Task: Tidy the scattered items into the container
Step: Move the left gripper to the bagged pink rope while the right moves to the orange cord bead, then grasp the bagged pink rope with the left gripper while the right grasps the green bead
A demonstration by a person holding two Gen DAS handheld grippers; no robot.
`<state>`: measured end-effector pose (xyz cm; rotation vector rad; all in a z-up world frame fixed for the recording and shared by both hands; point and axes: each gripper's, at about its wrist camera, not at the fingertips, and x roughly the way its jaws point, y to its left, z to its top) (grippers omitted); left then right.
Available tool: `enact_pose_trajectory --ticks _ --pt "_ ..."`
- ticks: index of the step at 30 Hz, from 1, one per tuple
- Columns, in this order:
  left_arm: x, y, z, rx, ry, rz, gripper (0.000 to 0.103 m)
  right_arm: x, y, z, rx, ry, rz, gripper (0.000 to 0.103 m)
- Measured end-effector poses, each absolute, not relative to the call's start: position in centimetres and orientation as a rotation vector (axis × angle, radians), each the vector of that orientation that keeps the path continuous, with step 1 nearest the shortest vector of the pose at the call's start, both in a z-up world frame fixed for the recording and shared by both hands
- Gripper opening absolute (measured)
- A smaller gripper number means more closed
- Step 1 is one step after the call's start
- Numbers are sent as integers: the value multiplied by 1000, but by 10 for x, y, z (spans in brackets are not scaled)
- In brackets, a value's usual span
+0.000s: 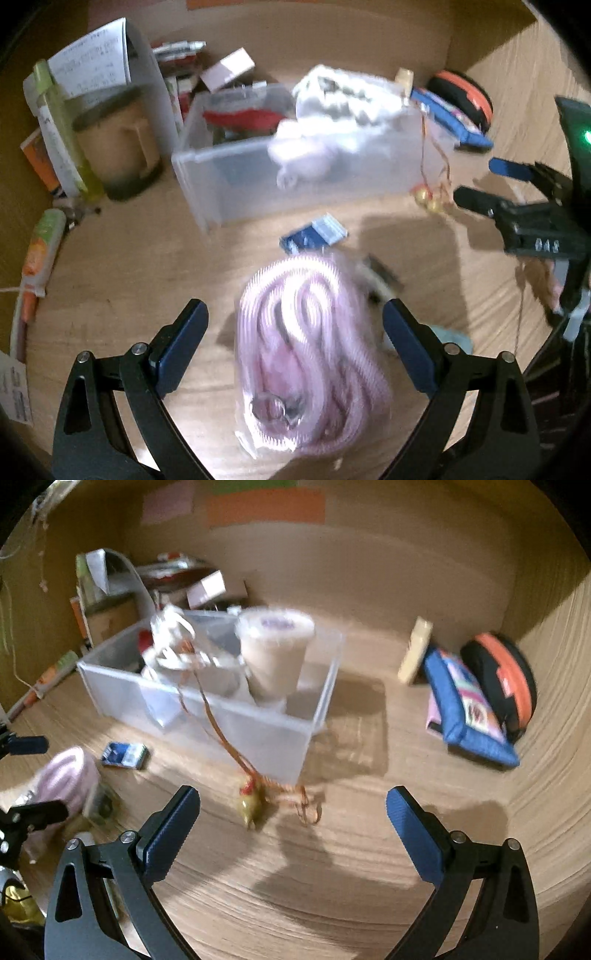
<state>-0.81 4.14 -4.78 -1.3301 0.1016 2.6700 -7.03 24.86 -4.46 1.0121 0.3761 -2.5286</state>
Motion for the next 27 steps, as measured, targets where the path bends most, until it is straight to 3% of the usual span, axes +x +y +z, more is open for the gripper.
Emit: enact_pose_trajectory --ticks 11,17,20,25,27 --pt "3 -3 -65 -1422 -43 2680 98 -78 242 -62 1110 304 -2419 101" --pt "-3 1 -70 -1440 33 2721 99 -79 235 -66 1121 303 -2393 99" --pt "-4 5 -70 -1426 48 2727 99 -84 231 -72 1164 303 -2369 78" --pt "0 7 -71 -1400 39 2744 99 -88 228 -76 1186 303 -2367 68" --pt "2 6 -71 -1381 38 2758 98 -88 224 -76 1176 319 -2367 59"
